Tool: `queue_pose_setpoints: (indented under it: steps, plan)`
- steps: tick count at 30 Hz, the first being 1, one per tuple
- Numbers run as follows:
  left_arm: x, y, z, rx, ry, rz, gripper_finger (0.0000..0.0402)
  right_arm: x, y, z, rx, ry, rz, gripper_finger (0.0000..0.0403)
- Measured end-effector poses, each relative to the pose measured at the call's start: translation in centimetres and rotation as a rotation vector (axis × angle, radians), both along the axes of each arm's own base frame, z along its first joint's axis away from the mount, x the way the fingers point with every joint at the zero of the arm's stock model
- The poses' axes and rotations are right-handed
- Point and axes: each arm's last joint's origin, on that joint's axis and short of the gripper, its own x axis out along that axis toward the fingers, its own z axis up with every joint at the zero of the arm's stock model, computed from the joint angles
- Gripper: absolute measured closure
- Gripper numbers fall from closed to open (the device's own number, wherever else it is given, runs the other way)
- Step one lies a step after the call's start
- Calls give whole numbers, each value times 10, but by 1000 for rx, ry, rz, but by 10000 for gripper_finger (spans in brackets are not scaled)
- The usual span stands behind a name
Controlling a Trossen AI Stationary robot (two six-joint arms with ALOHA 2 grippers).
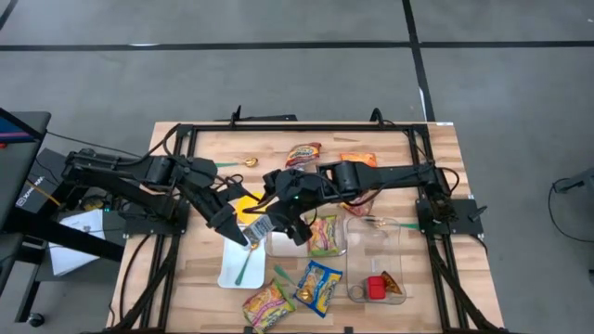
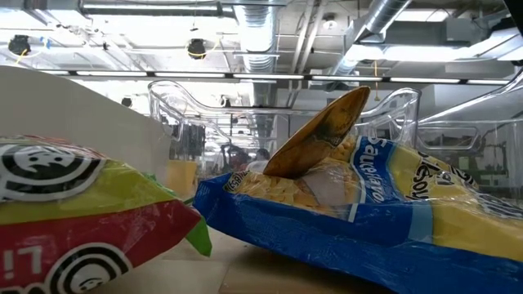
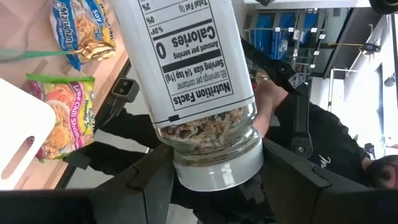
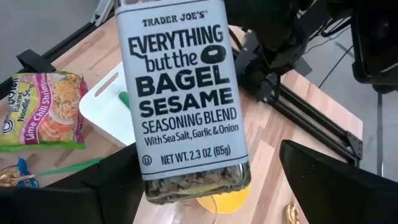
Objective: Pick & Place Food Item
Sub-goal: Put the white seasoning bottle into the right transparent bin
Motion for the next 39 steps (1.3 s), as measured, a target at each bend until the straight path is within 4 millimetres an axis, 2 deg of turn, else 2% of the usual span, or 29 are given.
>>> queue_pose_setpoints:
  steps: [12, 19, 24, 30, 32, 36, 39]
  plan:
    - [0, 0, 0, 1, 2, 3, 203, 0, 13, 2, 5, -31, 28, 79]
    - [0, 0, 0, 3, 1, 6, 203, -2, 19, 2, -16, -32, 19, 143]
    - [0, 0, 0, 1, 4, 7, 203, -3, 23, 2, -14, -25, 13, 211]
    - [0, 0, 0, 5, 0, 6, 203, -4, 23, 0, -6, -8, 3, 215]
    - [0, 0, 0, 16, -11, 3, 181, -5, 23, 0, 4, 3, -9, 215]
    - [1, 0, 1, 85, -87, -32, 98, -7, 20, -3, 21, 52, -33, 215]
    - [-1, 1, 1, 144, -141, -65, 55, -15, 17, -4, 29, 122, -48, 215]
